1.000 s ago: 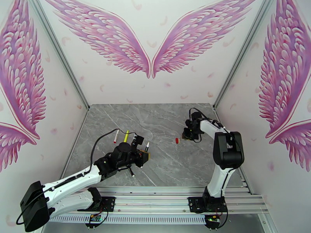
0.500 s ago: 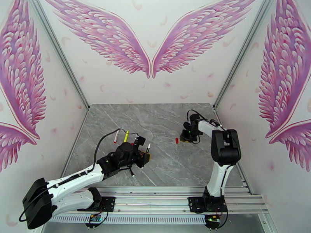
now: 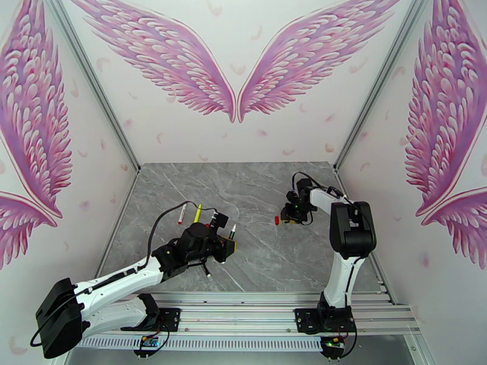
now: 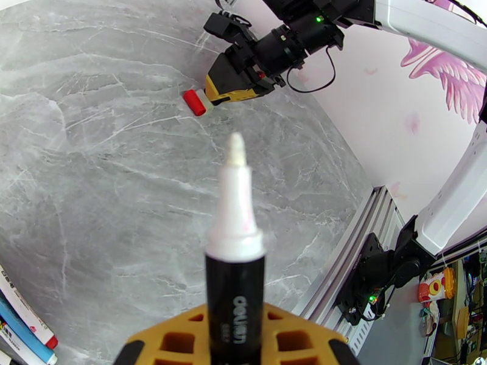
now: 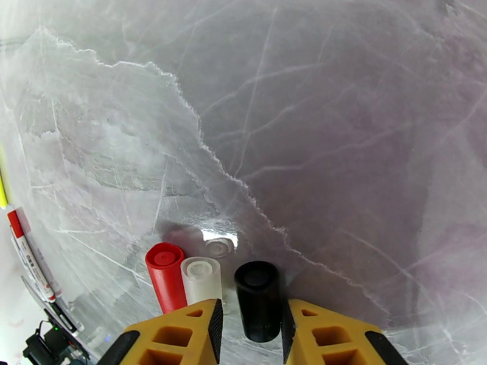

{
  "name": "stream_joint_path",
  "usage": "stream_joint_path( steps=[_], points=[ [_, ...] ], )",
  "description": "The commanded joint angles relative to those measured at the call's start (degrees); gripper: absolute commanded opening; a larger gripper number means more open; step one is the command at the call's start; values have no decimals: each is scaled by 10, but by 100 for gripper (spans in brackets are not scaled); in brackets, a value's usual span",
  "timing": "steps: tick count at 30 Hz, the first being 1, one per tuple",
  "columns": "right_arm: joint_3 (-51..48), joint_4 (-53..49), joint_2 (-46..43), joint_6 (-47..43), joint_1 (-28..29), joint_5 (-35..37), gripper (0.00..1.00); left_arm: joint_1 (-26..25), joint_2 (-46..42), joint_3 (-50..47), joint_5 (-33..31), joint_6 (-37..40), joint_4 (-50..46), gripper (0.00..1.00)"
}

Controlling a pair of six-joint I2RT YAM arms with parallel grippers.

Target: Open the pen caps

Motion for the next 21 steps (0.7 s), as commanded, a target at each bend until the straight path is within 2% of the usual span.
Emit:
stream_joint_path(
  steps=[1,8,16,21],
  points=[
    [2,7,-13,10,-1,-7,31,4,5,10,11,-1,11,0],
    [-4,8,-18,11,1,-5,25,4,3,13,14,-1,10,0],
    [-12,10,-36,17,4,-1,24,4,2,23,0,-5,-5,0],
    [-32,16,-61,28,7,12,28,4,1,38,-42,-1,-50,0]
  ],
)
